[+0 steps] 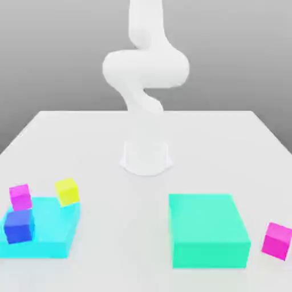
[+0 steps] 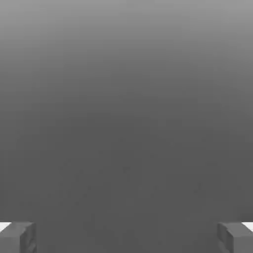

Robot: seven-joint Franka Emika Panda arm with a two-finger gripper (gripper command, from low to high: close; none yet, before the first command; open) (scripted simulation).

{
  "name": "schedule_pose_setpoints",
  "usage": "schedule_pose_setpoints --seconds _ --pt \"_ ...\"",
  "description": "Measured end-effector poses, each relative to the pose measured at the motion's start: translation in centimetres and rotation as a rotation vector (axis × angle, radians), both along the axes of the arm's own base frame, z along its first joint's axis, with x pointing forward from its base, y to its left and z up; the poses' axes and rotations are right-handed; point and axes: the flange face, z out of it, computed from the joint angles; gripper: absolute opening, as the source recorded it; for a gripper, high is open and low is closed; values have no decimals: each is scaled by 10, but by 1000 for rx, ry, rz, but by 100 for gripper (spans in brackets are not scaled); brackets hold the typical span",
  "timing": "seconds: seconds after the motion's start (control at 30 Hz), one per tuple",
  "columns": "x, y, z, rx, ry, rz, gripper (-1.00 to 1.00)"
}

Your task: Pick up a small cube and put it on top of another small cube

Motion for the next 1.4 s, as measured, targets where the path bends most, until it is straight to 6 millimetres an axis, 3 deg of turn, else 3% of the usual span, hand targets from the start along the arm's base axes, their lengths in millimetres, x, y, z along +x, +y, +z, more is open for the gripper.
schedule_pose_setpoints --seconds 0.2,0.3,0.43,0.53,0.67,0.87,1.03,1.07,1.27,1.4 --pt "60 68 -98 -36 164 221 0" --pt "76 106 -150 -65 241 326 0" --pt "83 158 -224 -116 341 461 0" --pt "78 194 -280 -163 412 560 0" --pt "51 249 -355 -247 501 715 0" --pt "8 282 -464 -380 625 872 0" --pt "0 286 -533 -402 641 899 0" --pt "-1 286 -541 -402 642 898 -100" --pt "-1 286 -544 -402 642 899 -100" --pt "0 287 -507 -404 641 899 -100"
